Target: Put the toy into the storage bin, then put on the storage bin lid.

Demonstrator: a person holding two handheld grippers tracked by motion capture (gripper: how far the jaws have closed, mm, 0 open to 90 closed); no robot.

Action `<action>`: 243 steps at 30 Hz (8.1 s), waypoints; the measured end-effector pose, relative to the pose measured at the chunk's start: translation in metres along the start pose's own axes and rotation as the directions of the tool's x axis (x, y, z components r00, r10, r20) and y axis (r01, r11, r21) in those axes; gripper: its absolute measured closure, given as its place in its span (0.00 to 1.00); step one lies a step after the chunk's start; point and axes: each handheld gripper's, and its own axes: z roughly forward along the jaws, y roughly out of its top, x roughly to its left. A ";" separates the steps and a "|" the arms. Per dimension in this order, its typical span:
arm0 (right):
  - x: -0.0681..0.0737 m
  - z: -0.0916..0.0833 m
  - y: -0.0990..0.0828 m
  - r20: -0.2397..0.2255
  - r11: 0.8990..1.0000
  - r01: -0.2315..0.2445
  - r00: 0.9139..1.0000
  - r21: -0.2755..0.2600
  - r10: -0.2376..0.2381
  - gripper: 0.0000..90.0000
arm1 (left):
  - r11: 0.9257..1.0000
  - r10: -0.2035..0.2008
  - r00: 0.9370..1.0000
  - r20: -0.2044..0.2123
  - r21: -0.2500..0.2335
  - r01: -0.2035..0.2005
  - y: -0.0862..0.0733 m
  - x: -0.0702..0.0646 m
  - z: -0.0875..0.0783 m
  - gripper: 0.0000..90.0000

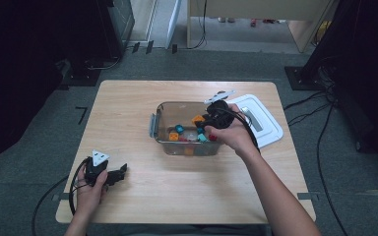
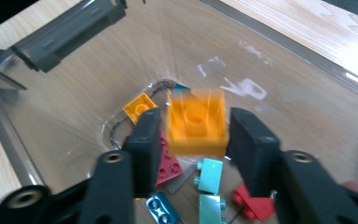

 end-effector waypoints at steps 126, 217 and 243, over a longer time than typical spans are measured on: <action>-0.174 -0.029 -0.097 0.325 0.961 -0.196 0.912 -0.193 0.252 0.55 | 1.000 0.001 1.000 -0.001 0.000 -0.001 0.000 0.000 0.000 0.14; -0.175 -0.069 -0.094 0.322 0.942 -0.129 0.918 -0.309 0.231 0.76 | 1.000 0.001 1.000 -0.001 0.000 -0.001 0.000 0.000 0.000 0.14; -0.118 -0.091 -0.039 0.189 0.947 0.033 0.982 -0.321 0.030 0.76 | 1.000 0.001 1.000 -0.001 0.001 -0.001 0.000 0.000 0.000 0.14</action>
